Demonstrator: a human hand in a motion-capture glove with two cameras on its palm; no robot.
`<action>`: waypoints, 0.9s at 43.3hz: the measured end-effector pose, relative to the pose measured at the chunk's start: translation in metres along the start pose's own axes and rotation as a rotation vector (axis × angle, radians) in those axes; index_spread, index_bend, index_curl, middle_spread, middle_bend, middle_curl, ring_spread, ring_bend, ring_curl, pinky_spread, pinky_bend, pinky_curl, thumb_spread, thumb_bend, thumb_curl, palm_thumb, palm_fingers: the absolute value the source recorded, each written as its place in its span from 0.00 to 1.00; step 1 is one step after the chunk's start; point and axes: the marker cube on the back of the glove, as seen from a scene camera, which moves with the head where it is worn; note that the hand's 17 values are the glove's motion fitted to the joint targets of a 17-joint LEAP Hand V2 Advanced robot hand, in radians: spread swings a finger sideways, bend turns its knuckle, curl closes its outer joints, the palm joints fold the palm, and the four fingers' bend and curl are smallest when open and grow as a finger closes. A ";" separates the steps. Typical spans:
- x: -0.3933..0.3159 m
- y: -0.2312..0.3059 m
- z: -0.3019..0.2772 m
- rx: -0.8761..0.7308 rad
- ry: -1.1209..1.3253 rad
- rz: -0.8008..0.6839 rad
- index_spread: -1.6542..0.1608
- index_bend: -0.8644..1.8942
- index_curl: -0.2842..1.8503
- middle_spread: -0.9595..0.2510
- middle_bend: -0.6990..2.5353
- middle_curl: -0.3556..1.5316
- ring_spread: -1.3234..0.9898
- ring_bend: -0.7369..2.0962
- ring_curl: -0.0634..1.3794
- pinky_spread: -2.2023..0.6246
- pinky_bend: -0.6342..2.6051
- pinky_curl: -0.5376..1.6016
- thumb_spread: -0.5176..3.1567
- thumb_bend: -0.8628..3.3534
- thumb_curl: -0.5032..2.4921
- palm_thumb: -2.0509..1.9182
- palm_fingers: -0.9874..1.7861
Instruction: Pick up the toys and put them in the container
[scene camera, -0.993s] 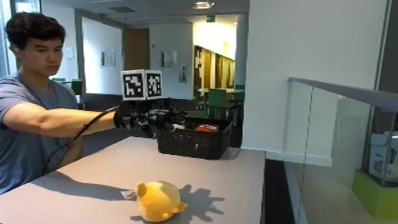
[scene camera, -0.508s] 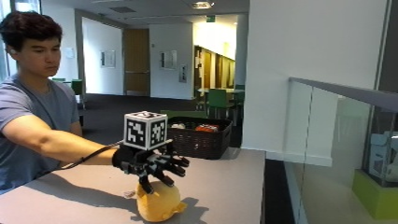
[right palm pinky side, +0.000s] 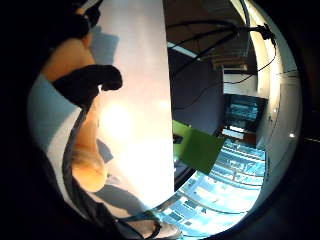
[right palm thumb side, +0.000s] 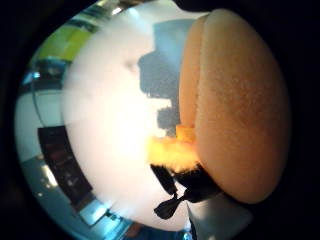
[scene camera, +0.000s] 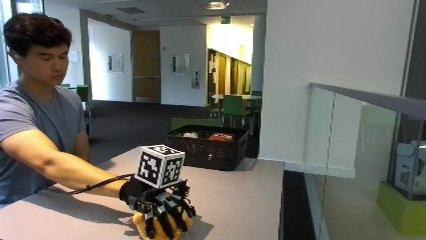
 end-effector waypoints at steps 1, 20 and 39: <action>0.000 0.000 -0.001 0.006 -0.005 0.001 0.73 0.33 0.19 0.79 0.26 0.35 0.55 0.53 0.29 0.75 0.62 0.42 0.40 0.19 0.25 0.50 0.33; 0.001 0.014 -0.006 0.145 -0.116 0.032 0.69 0.38 0.22 0.56 0.33 0.41 0.41 0.65 0.36 0.64 0.58 0.41 0.47 0.27 0.31 0.65 0.69; -0.053 0.062 -0.093 0.135 -0.230 -0.023 0.69 0.39 0.25 0.43 0.35 0.46 0.38 0.65 0.38 0.63 0.54 0.43 0.40 0.26 0.37 0.69 0.74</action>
